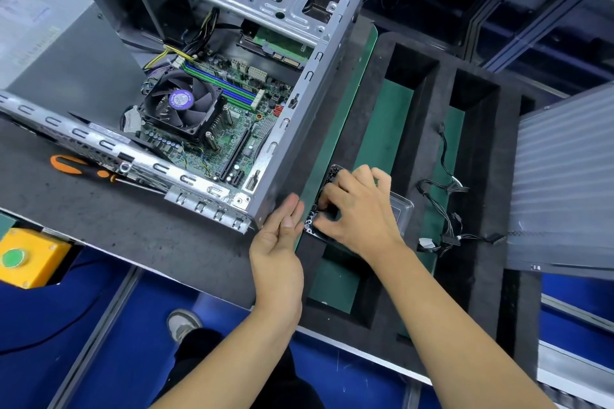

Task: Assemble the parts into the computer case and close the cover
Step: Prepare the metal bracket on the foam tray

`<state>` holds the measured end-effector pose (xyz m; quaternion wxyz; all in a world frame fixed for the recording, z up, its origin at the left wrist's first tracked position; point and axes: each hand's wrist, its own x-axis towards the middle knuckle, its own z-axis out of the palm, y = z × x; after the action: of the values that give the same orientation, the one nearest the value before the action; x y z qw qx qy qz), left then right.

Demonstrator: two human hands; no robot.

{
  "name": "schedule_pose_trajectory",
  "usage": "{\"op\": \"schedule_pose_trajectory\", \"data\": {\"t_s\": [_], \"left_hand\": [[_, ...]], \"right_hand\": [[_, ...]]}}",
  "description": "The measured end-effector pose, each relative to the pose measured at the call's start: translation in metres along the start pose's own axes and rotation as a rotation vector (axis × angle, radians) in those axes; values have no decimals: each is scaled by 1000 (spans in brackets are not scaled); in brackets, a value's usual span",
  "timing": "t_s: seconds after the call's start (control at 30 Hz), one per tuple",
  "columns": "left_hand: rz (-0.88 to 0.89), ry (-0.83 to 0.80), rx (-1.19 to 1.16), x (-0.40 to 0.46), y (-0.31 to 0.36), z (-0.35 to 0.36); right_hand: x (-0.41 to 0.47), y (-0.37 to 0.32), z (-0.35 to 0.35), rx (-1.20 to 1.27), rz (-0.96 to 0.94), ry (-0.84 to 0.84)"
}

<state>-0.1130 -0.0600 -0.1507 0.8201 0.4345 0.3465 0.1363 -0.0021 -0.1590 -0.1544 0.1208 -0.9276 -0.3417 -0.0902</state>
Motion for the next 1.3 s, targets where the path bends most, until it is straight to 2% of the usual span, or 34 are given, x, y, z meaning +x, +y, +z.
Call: {"op": "schedule_pose_trajectory", "data": {"t_s": [0.4,0.5,0.7,0.8,0.93,1.07,1.17,1.3], "left_hand": [[-18,0,-36,0,3,2],[-23,-1,-47,-1,4,3],[-44,-17,-55,-1,7,2],[-71,-12,-97,-1,10,2],[-151,-69,-143,0,19,8],[-241,-113,-178,1,24,20],[-264,-87,-242,7,26,22],[-369,-84,-310,14,29,23]], "right_hand": [[2,3,1,-152,-164,28],[0,4,0,-92,-113,35],[-9,5,-8,136,110,-9],[-12,2,-14,323,183,62],[-3,-6,-25,384,90,196],[4,-16,-29,352,-36,136],[0,-10,-29,429,135,129],[-14,-1,-20,504,248,196]]}}
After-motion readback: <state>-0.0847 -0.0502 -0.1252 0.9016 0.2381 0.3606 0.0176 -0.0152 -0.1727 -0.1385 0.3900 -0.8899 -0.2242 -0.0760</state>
